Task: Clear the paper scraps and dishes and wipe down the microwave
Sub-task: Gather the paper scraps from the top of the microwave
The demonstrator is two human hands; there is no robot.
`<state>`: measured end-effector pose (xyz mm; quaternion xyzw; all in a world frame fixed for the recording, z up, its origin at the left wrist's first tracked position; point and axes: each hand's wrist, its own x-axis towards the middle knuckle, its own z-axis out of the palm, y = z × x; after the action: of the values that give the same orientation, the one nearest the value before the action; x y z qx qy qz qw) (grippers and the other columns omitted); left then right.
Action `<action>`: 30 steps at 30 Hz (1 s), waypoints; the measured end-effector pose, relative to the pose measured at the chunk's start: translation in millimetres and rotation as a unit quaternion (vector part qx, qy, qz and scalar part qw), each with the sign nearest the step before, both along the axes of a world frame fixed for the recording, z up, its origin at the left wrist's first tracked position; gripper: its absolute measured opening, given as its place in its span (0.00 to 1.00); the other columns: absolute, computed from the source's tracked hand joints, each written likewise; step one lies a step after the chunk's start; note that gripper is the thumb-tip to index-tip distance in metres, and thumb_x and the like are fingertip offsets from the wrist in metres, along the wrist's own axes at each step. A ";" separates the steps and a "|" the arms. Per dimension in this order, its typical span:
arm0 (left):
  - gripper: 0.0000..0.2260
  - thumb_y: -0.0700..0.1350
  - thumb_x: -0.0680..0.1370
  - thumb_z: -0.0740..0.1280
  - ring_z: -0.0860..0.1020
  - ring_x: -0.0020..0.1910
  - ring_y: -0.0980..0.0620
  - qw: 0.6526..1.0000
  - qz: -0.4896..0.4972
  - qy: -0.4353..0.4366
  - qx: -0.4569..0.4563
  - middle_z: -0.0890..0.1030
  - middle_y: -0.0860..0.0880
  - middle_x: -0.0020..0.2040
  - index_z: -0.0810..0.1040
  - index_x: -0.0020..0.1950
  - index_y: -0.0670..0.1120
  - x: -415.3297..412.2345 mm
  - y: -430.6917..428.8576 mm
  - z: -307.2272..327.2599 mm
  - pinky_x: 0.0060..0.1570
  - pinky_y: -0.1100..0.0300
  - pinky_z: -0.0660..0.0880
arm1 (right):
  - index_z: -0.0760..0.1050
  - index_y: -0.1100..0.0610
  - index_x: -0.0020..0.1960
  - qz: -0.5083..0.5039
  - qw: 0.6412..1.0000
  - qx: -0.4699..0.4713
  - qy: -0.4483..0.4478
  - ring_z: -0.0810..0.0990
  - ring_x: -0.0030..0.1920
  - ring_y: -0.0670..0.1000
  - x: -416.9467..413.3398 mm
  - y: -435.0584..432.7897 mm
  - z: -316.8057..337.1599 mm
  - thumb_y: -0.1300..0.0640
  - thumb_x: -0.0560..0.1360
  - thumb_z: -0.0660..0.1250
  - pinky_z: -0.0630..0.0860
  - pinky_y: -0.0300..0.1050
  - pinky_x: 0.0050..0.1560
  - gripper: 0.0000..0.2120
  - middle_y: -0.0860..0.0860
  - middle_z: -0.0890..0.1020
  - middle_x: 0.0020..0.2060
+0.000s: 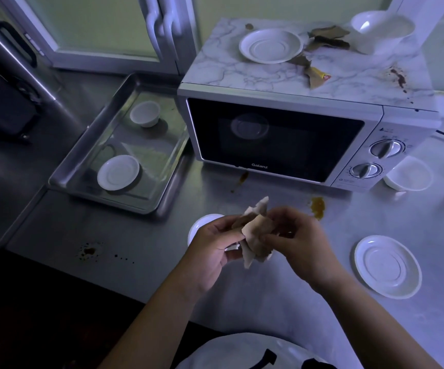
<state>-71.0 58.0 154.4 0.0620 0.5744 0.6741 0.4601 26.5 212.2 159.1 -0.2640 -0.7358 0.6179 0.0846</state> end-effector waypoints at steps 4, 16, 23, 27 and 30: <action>0.11 0.37 0.77 0.66 0.81 0.41 0.53 0.999 0.000 -0.029 0.014 0.83 0.50 0.43 0.86 0.49 0.50 -0.4 -0.6 2.1 0.45 0.55 0.79 | 0.79 0.50 0.57 0.002 0.997 -0.071 -0.037 0.82 0.48 0.50 0.5 4.9 0.2 0.65 0.70 0.76 0.82 0.45 0.46 0.19 0.49 0.83 0.48; 0.10 0.36 0.69 0.69 0.79 0.44 0.43 0.998 0.032 0.046 -0.015 0.82 0.39 0.44 0.83 0.49 0.43 -3.8 10.3 -3.0 0.49 0.48 0.78 | 0.82 0.60 0.51 0.041 0.989 -0.141 -0.030 0.82 0.39 0.53 -4.8 11.3 10.6 0.71 0.73 0.70 0.77 0.45 0.35 0.10 0.62 0.84 0.44; 0.09 0.29 0.72 0.68 0.77 0.39 0.43 0.990 0.130 0.054 -0.001 0.80 0.39 0.39 0.83 0.46 0.41 -35.4 29.4 20.5 0.39 0.51 0.78 | 0.82 0.54 0.49 -0.031 0.998 0.010 0.058 0.80 0.40 0.46 -33.0 68.9 54.5 0.64 0.73 0.75 0.77 0.38 0.40 0.08 0.51 0.84 0.40; 0.11 0.29 0.75 0.66 0.80 0.41 0.43 0.987 0.145 0.063 -0.004 0.82 0.39 0.42 0.83 0.50 0.41 -46.9 40.4 30.3 0.45 0.47 0.77 | 0.81 0.49 0.47 -0.122 0.970 0.191 0.085 0.81 0.41 0.44 -77.6 135.1 87.9 0.57 0.72 0.75 0.77 0.38 0.43 0.06 0.45 0.84 0.40; 0.11 0.30 0.75 0.65 0.79 0.39 0.43 0.984 0.165 0.062 0.002 0.82 0.37 0.43 0.82 0.52 0.40 -46.8 49.3 34.2 0.36 0.54 0.77 | 0.79 0.51 0.59 -0.143 0.945 0.293 0.019 0.79 0.48 0.49 -122.5 177.8 94.3 0.49 0.73 0.74 0.74 0.44 0.46 0.16 0.49 0.81 0.51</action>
<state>-117.9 107.4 188.6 0.0090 0.6027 0.7368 0.3063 -96.1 389.9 253.4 -0.3179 -0.8372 0.3610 0.2601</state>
